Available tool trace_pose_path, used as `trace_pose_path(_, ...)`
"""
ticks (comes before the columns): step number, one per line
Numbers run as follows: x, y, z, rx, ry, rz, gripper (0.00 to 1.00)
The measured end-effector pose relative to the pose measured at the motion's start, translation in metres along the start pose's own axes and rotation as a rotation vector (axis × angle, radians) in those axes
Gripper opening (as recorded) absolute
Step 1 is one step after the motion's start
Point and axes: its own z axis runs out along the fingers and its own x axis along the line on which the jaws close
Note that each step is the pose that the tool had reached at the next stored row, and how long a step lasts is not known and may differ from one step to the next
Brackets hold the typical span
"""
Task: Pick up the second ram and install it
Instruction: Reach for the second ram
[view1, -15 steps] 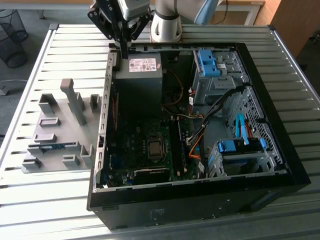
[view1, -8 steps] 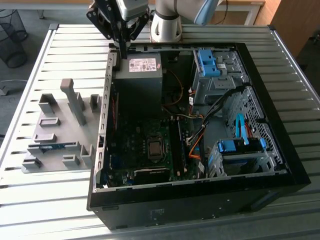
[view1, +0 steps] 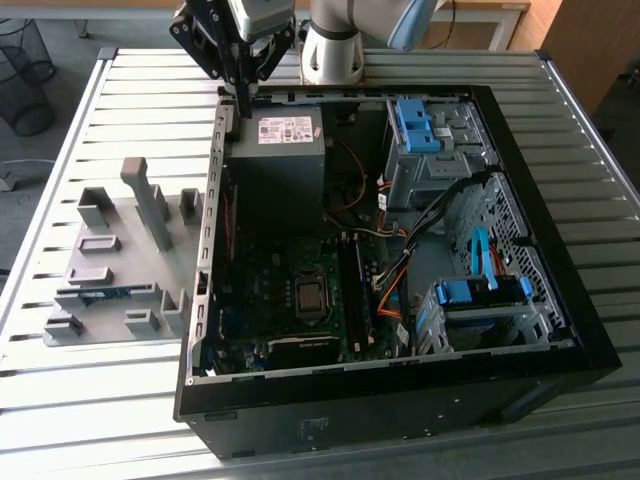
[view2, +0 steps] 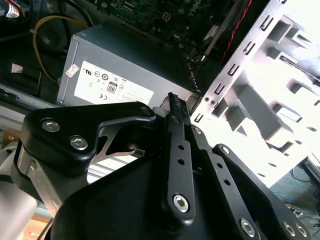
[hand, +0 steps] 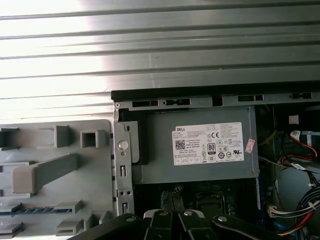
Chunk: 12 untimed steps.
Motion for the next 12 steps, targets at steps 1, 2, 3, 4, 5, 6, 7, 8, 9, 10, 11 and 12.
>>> trace_pose_path(1, 0.0004, 0.0000, 0.0000, 0.0000, 0.0000, 0.000, 0.10)
trace_pose_path(2, 0.0008, -0.0001, 0.0000, 0.0000, 0.0000, 0.000, 0.10)
trace_pose_path(3, 0.0011, -0.0001, 0.0000, 0.0000, 0.0000, 0.000, 0.10)
trace_pose_path(4, 0.0015, -0.0001, 0.0000, 0.0001, 0.0001, 0.000, 0.10)
trace_pose_path(5, 0.0018, -0.0001, 0.0000, 0.0000, 0.0000, 0.000, 0.10)
trace_pose_path(6, 0.0022, -0.0002, 0.0000, 0.0000, 0.0000, 0.000, 0.10)
trace_pose_path(7, 0.0026, -0.0002, 0.0000, 0.0000, 0.0000, 0.000, 0.10)
trace_pose_path(8, 0.0029, -0.0002, 0.0001, 0.0000, 0.0000, 0.000, 0.10)
trace_pose_path(9, 0.0032, -0.0003, 0.0001, 0.0000, 0.0000, 0.000, 0.10)
trace_pose_path(10, 0.0035, -0.0003, 0.0001, 0.0000, 0.0000, 0.000, 0.10)
trace_pose_path(11, 0.0038, -0.0003, 0.0001, 0.0000, 0.0001, 0.000, 0.10)
trace_pose_path(12, 0.0042, -0.0003, 0.0001, 0.0000, 0.0000, 0.000, 0.10)
